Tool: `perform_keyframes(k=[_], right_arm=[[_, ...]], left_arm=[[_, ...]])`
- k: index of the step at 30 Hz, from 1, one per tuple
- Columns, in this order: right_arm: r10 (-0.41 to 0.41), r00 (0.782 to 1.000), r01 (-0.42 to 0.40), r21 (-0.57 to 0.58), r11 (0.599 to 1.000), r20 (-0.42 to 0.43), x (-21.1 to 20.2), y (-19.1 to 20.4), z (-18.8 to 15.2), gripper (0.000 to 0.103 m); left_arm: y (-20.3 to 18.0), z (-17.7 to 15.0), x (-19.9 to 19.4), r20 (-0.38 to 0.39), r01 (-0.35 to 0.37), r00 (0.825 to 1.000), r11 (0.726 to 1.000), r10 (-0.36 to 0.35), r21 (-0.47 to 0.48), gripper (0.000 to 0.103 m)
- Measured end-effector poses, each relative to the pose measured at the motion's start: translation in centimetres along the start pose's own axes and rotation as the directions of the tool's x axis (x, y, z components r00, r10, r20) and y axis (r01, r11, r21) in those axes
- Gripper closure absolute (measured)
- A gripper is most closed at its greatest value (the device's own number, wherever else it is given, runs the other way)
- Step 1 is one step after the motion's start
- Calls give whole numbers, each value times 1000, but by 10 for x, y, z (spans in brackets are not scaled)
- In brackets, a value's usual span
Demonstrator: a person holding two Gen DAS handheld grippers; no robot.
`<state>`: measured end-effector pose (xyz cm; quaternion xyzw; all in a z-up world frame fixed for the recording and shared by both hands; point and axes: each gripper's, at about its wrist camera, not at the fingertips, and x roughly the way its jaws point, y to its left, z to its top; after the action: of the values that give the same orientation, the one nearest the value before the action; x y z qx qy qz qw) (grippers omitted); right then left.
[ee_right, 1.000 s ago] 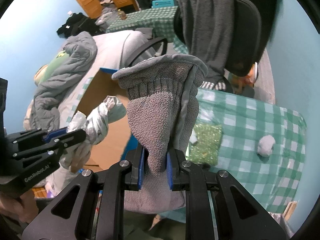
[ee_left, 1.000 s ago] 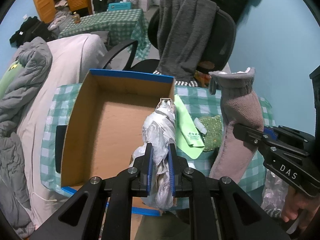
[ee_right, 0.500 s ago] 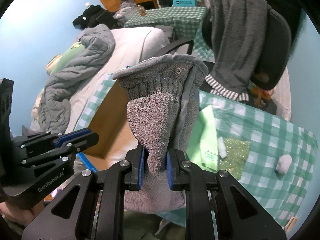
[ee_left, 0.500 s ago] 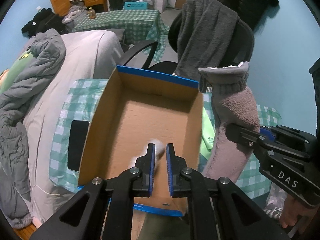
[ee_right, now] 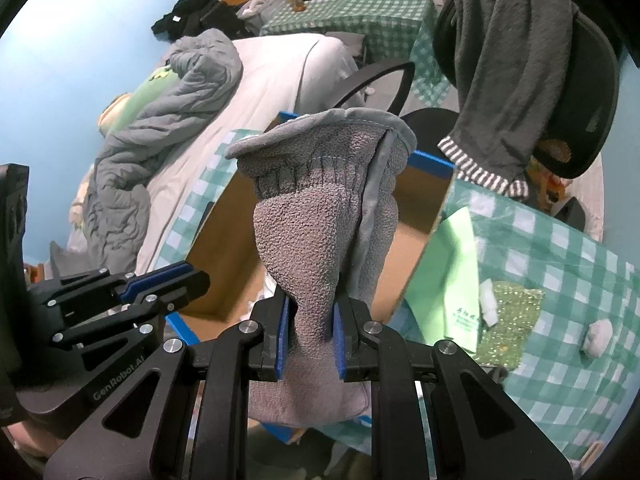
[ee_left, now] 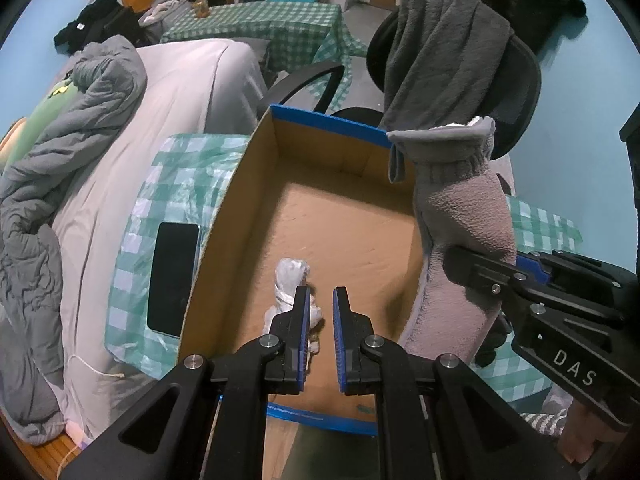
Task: Organize soft objects
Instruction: 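Lower the bundle and mitten into the box and open both tools, then withdraw both tools from the box back over the table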
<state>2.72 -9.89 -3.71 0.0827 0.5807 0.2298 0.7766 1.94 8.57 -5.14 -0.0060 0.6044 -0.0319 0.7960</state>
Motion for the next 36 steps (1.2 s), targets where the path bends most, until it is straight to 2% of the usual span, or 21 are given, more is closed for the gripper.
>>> perform_keyframes(k=[5, 9, 11, 13, 14, 15, 17, 29, 36], right_arm=[[11, 999, -11, 3, 1000, -32, 12, 4, 3, 84], [10, 999, -10, 3, 1000, -44, 17, 9, 5, 74], [11, 999, -11, 4, 1000, -42, 16, 10, 6, 73], [12, 999, -12, 2, 1000, -41, 17, 10, 6, 72], [7, 999, -7, 1, 1000, -40, 16, 10, 7, 71], [0, 999, 0, 1, 1000, -38, 16, 9, 6, 67], [-6, 999, 6, 9, 1000, -32, 15, 7, 6, 61], [-50, 999, 51, 95, 994, -7, -5, -25, -3, 41], [-79, 997, 78, 163, 983, 0, -20, -56, -15, 40]], left_arm=[[10, -2, 7, -22, -14, 1000, 1000, 13, -18, 92], [15, -4, 10, -43, -26, 999, 999, 25, -32, 92], [16, -4, 10, -48, -31, 998, 999, 30, -35, 90], [17, -4, 11, -53, -36, 998, 999, 34, -36, 83], [17, -4, 10, -52, -37, 998, 999, 35, -37, 74], [16, -4, 9, -45, -40, 998, 999, 38, -38, 65], [16, -3, 7, -33, -46, 998, 998, 45, -34, 58], [-6, -2, 10, -39, -52, 998, 999, 53, 13, 47], [-31, -1, 8, -35, -32, 999, 998, 34, 56, 47]])
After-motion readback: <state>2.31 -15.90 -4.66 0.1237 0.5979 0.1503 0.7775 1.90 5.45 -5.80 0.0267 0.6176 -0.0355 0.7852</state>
